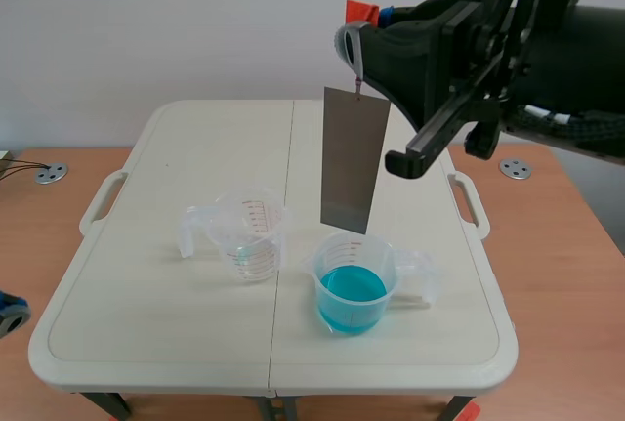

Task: Hold the metal plate by the orange handle, dip it into the blue solution, take it out and point at it, then put the plate back in the beaker on the left.
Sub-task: 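Hold the plate still in the solution, then raise the plate and point at it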

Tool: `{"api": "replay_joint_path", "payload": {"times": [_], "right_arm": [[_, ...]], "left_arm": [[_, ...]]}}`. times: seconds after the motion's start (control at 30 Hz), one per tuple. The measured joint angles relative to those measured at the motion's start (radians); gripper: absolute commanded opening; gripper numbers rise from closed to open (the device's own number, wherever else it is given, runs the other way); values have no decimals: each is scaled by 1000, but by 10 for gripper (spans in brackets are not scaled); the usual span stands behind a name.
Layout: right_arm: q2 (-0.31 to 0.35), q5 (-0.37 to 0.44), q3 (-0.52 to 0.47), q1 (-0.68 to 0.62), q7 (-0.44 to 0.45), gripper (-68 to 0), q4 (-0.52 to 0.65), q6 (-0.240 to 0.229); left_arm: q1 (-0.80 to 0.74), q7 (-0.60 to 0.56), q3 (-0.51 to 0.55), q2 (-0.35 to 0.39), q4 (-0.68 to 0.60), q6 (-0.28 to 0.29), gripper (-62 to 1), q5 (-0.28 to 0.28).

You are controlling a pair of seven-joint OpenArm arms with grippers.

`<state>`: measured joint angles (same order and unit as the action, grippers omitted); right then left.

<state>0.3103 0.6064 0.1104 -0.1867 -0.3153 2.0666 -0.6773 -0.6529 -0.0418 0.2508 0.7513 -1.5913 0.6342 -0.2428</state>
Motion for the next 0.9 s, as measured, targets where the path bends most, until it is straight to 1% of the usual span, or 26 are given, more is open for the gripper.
{"api": "replay_joint_path", "payload": {"times": [0.13,0.3,0.43,0.47,0.57,0.67,0.83,0.9], "right_arm": [[0,17,0,0,-21,-660,23,0],[0,43,-18,0,-27,-660,33,0],[0,45,-18,0,-27,-660,33,0],[0,45,-18,0,-27,-660,33,0],[0,45,-18,0,-30,-660,33,0],[0,45,-18,0,-31,-660,33,0],[0,45,-18,0,-31,-660,33,0],[0,45,-18,0,-31,-660,33,0]], "left_arm": [[108,1,-82,0,0,53,-578,0],[226,7,-227,0,0,58,-578,1],[340,12,-346,-1,0,58,-578,3],[368,28,-374,-5,0,58,-578,2],[448,99,-454,-39,0,58,-578,4],[518,126,-520,-80,0,58,-578,4],[612,201,-592,-142,0,57,-578,5],[638,228,-611,-169,0,47,-578,7]]}}
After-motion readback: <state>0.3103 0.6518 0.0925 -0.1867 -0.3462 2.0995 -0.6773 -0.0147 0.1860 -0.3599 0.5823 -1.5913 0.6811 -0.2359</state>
